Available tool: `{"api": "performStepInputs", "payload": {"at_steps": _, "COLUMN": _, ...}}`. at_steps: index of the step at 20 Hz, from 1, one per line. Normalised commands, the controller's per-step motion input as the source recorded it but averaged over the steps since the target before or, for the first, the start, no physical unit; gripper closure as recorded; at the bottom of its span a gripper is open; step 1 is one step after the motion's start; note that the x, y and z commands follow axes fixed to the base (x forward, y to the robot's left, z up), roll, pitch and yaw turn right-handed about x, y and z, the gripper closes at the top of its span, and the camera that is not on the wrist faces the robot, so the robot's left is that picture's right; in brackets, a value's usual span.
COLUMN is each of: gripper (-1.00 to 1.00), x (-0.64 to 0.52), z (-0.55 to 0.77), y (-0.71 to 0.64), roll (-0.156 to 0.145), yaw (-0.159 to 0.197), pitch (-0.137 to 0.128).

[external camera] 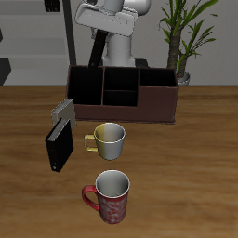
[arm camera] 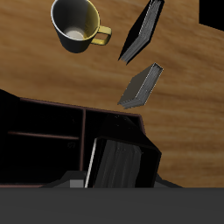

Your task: Place the left black book into the back desk caddy's left compartment

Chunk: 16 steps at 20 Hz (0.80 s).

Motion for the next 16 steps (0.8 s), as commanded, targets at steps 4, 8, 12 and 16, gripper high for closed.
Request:
{"api": "performStepInputs", "payload": {"at_steps": 4, "gripper": 1.0, "x": 0.05, "z": -0.16, "y": -0.14, "roll": -0.032, "yaw": -0.029, "pitch": 0.026}}
{"api": "performStepInputs", "payload": {"at_steps": 8, "gripper": 1.0, "x": 0.04, "z": -0.13, "y": -0.11, "roll": -0.023, "yaw": -0.017, "pitch": 0.02}}
{"api": "performStepInputs", "payload": {"at_steps": 12, "gripper": 1.0, "x": 0.06, "z": -0.14, "y": -0.07, "roll": -0.01, "yaw": -0.029, "pitch": 0.026}}
{"api": "performStepInputs", "payload": {"at_steps": 16, "gripper": 1.0, "x": 0.05, "z": -0.08, "y": 0.05, "roll": 0.004, "yaw": -0.009, "pitch": 0.014}}
